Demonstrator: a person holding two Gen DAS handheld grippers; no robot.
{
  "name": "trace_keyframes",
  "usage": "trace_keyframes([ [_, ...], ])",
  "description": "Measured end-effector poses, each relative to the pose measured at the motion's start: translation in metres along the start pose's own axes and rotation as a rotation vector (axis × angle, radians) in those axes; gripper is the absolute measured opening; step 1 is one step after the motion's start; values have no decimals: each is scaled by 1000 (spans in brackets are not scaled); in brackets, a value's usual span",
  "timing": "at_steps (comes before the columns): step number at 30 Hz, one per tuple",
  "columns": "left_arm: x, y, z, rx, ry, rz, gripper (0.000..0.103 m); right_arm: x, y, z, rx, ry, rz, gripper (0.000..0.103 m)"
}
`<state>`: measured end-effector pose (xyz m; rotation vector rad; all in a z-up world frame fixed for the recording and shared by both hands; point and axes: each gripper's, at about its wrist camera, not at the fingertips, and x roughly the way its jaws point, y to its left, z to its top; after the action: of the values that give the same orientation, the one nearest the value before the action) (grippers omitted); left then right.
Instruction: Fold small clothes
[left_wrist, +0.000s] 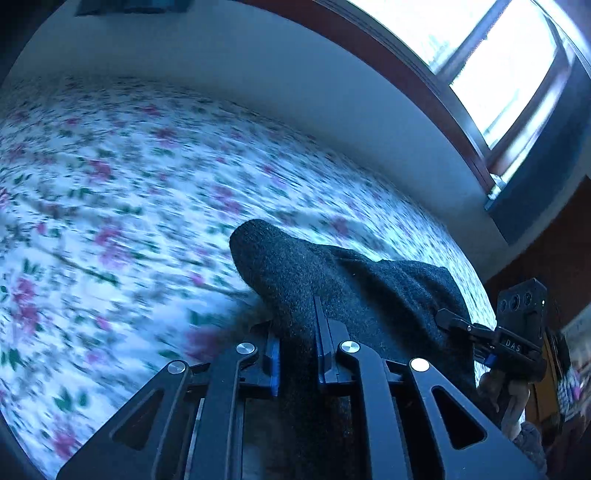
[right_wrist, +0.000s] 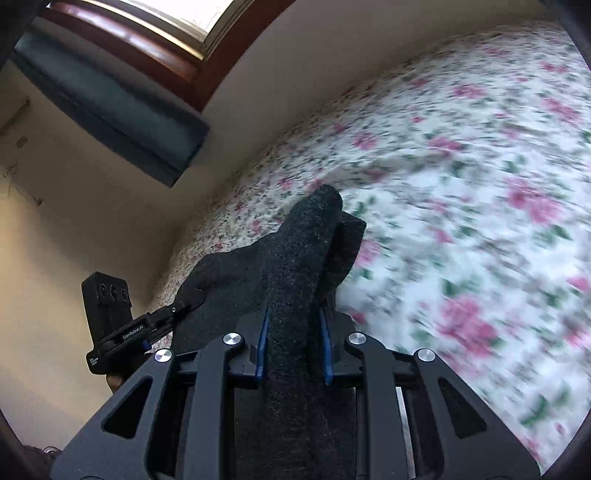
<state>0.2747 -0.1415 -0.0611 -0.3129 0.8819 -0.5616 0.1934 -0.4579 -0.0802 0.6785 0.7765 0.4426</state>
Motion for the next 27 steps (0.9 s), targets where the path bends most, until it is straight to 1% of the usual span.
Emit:
trace_keyframes([
  [3, 9, 17, 7, -21, 17, 23, 13, 26, 3, 9, 14, 24, 12, 21],
  [6, 24, 25, 8, -25, 51, 57, 13, 43, -9, 16, 60, 50, -10, 20],
  [8, 29, 24, 6, -7, 52, 69, 13, 49, -23, 16, 109, 63, -15, 20],
  [11, 22, 20, 6, 3, 45, 48, 15, 47, -35, 13, 173, 66, 29, 23],
  [12, 16, 19, 6, 1, 47, 34, 18, 44, -33, 12, 177, 65, 33, 28],
  [13, 11, 18, 5, -1, 46, 27, 21, 40, -31, 11, 174, 66, 29, 30],
  [14, 1, 17, 3, -5, 46, 15, 35, 33, -26, 8, 159, 67, 11, 36],
  [15, -6, 16, -1, -11, 44, 8, 48, 27, -21, 5, 140, 71, -4, 46],
  [17, -22, 15, -12, -27, 39, -20, 56, 12, -15, -7, 119, 68, -21, 61],
  [18, -30, 14, -22, -36, 58, -47, 57, 4, -15, -14, 121, 69, -26, 64],
  [22, -48, 10, -58, -42, 131, -91, 57, -32, -18, -42, 145, 60, -24, 67],
  [23, -53, 9, -70, -46, 153, -109, 59, -41, -20, -51, 159, 66, -20, 67],
  [24, -54, 8, -76, -50, 166, -122, 65, -47, -22, -57, 170, 75, -15, 67],
  [25, -57, 7, -84, -55, 180, -135, 67, -49, -21, -61, 179, 85, -11, 67],
  [27, -60, 4, -97, -71, 199, -156, 68, -56, -17, -71, 157, 107, -30, 68],
])
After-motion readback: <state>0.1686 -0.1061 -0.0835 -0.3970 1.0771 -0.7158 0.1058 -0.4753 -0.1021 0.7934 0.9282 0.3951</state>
